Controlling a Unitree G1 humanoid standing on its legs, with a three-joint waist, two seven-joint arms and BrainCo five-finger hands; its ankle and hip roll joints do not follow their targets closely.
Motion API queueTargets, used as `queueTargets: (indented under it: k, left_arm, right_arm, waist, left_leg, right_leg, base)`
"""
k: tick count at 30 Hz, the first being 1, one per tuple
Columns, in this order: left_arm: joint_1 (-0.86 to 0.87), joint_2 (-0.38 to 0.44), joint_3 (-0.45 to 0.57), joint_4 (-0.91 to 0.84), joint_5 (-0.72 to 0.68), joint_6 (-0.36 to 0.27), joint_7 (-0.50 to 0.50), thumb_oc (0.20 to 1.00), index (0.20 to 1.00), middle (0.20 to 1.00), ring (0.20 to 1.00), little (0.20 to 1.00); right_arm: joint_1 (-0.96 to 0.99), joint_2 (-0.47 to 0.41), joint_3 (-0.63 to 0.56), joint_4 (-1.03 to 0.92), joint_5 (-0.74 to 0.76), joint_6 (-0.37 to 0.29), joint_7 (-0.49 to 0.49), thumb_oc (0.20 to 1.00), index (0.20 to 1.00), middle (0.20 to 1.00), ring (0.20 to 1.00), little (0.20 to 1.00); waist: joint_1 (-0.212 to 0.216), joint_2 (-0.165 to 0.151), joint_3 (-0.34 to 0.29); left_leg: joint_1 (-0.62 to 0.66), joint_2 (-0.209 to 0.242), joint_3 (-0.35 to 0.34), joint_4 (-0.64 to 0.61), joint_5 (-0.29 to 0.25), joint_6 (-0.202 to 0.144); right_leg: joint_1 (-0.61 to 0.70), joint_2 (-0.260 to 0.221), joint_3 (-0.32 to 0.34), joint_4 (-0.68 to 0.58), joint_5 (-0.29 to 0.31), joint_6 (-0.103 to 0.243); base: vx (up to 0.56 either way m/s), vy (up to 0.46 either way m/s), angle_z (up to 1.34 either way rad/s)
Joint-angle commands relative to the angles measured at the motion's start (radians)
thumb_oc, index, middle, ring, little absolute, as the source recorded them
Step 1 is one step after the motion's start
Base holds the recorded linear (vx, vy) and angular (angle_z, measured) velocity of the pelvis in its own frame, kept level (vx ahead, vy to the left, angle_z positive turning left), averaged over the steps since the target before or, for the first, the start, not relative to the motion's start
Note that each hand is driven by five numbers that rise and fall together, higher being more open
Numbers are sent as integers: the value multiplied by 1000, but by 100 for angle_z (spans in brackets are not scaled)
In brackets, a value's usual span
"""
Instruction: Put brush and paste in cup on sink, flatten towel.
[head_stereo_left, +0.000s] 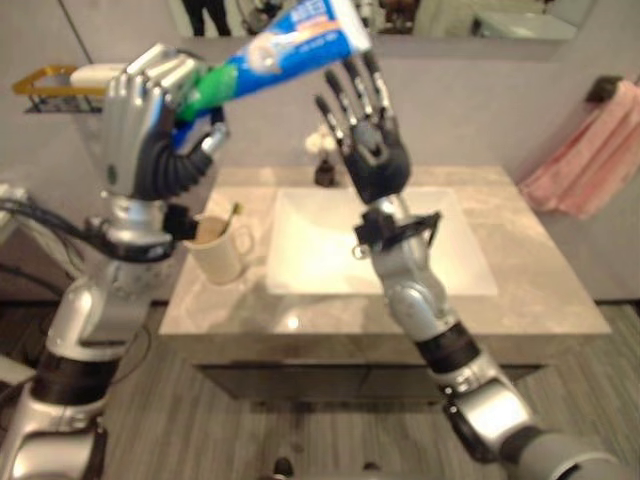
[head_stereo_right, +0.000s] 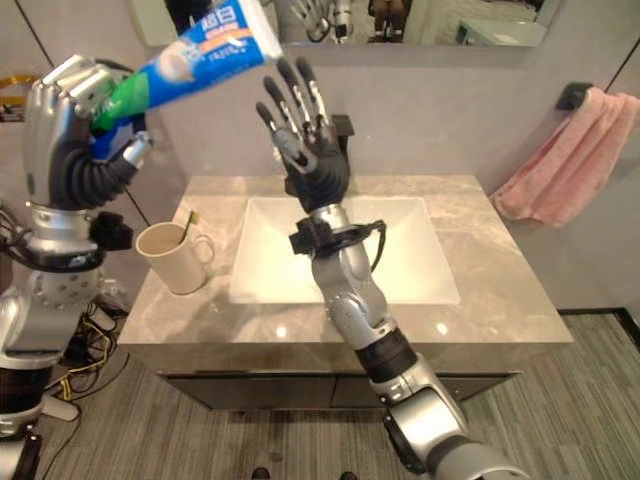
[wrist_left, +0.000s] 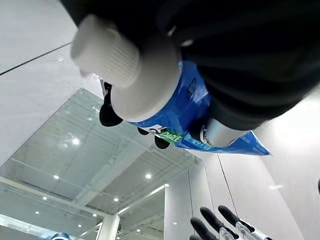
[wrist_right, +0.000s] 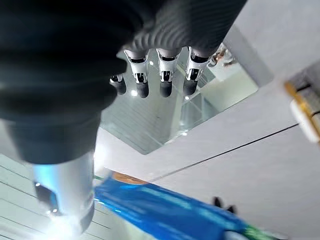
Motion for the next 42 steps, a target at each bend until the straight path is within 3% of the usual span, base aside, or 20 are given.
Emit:
queueTargets:
  k: [1, 25, 33, 35, 36, 37, 38, 42]
  left_arm:
    - [-147, 36, -26, 38, -32, -8, 64, 200, 200, 200, 200, 200]
    - [-134, 8, -166, 133, -109, -44, 0, 200, 200, 200, 200, 200]
    - [-119, 18, -162, 158, -135, -52, -21, 200, 200, 200, 200, 200]
    - [-117, 17, -158, 165, -142, -52, -19, 200, 200, 200, 200, 200]
    - [-114, 15, -158, 162, -146, -54, -22, 200, 200, 200, 200, 200]
    - [-115, 15, -162, 164, -151, -56, -27, 200, 200, 200, 200, 200]
    - [-118, 12, -166, 167, -154, -55, -27, 200, 200, 200, 200, 200]
    - [-135, 2, -178, 174, -157, -52, -25, 200, 200, 200, 200, 200]
  right_arm:
    - [-100, 28, -26, -30, 26, -77, 4, 1000, 1000, 1000, 1000, 1000]
    - [-123, 42, 75, -32, 97, -59, 32, 1000, 1000, 1000, 1000, 1000]
    - [-132, 45, 97, -11, 104, -49, 39, 1000, 1000, 1000, 1000, 1000]
    - [-130, 51, 95, 0, 108, -49, 35, 598, 598, 598, 598, 598]
    - [-128, 54, 97, -2, 100, -52, 31, 357, 357, 357, 357, 357]
    - [-127, 52, 102, -1, 96, -48, 30, 231, 231, 231, 231, 231]
    - [-127, 52, 105, 0, 95, -45, 29, 200, 200, 200, 200, 200]
    - [-132, 58, 110, -1, 95, -43, 29, 200, 200, 200, 200, 200]
  waist:
    - [8, -24, -33]
    - [-15, -30, -32]
    - [-18, -30, -37]
    - [-19, -30, -37]
    - [-20, -31, -36]
    - [-22, -32, -35]
    - [-23, -32, -35]
    - [-27, -33, -34]
  left_leg:
    - [-5, 43, -46, 12, -59, -19]
    - [-9, 37, -59, 12, -56, -19]
    - [-11, 40, -43, 12, -56, -17]
    - [-9, 40, -37, 12, -56, -17]
    - [-8, 41, -37, 12, -55, -17]
    - [-8, 41, -36, 12, -55, -17]
    - [-8, 41, -37, 12, -54, -18]
    - [-8, 41, -37, 12, -53, -18]
  right_leg:
    - [49, -62, -16, 5, -59, 59]
    - [61, -64, -38, 5, -66, 53]
    - [45, -64, -22, 5, -61, 55]
    - [43, -64, -16, 5, -59, 54]
    - [43, -64, -15, 5, -58, 54]
    - [44, -64, -15, 5, -58, 54]
    - [44, -64, -15, 5, -58, 53]
    - [44, -63, -14, 5, -59, 54]
  base:
    - [26, -10, 11]
    - [8, -2, 3]
    - [-2, 2, -2]
    - [-9, 0, -7]
    - [-12, -9, -7]
    - [-16, -12, -5]
    - [0, 0, 0]
    - [0, 0, 0]
